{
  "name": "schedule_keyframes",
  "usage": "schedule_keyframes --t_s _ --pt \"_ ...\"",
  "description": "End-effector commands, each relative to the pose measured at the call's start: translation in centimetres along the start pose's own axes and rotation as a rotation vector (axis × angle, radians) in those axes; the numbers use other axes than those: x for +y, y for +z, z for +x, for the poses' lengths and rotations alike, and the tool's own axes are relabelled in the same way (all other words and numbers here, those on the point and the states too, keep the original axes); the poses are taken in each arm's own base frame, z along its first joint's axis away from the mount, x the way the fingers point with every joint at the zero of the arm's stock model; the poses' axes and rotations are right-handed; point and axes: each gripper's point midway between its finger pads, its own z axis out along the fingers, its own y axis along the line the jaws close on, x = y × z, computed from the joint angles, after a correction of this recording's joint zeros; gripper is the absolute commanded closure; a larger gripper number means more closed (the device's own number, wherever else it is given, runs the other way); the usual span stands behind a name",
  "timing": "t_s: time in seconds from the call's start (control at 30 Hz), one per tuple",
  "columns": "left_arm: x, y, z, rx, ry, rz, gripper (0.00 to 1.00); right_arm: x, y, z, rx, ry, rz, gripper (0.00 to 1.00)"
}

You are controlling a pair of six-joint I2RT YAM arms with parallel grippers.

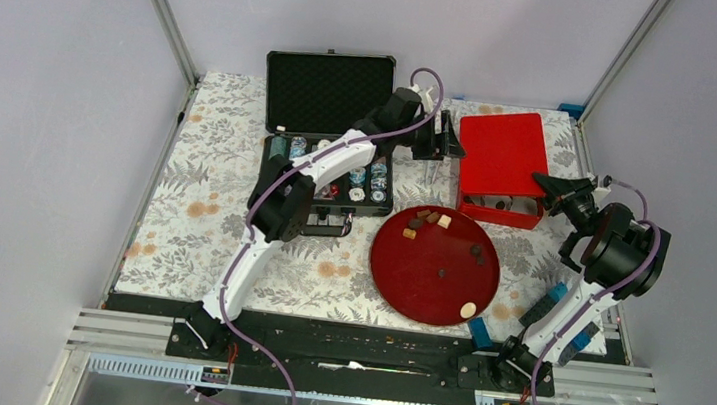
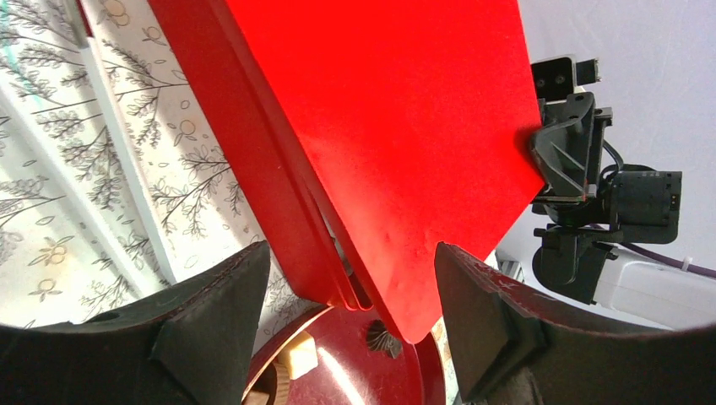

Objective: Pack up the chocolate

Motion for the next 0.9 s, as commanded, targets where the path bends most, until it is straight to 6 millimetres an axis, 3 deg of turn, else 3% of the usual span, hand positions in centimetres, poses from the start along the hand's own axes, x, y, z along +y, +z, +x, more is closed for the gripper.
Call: schedule_keyframes --t_s 0.0,0.23,0.87 --pt "-2.2 1.3 0.0 -0.013 0.032 0.067 0.26 1.7 -0.4 0.2 0.004 -0.180 -0.078 1.00" --pt "-1.4 2.9 1.1 -0.001 0.007 0.055 0.29 0.8 -0.9 -0.2 -0.021 -0.189 -0.053 1.00" --pt "-0.2 4.6 3.2 0.030 -0.019 0.044 0.35 -1.5 -1.3 -0.3 -0.040 -0.159 -0.009 1.00"
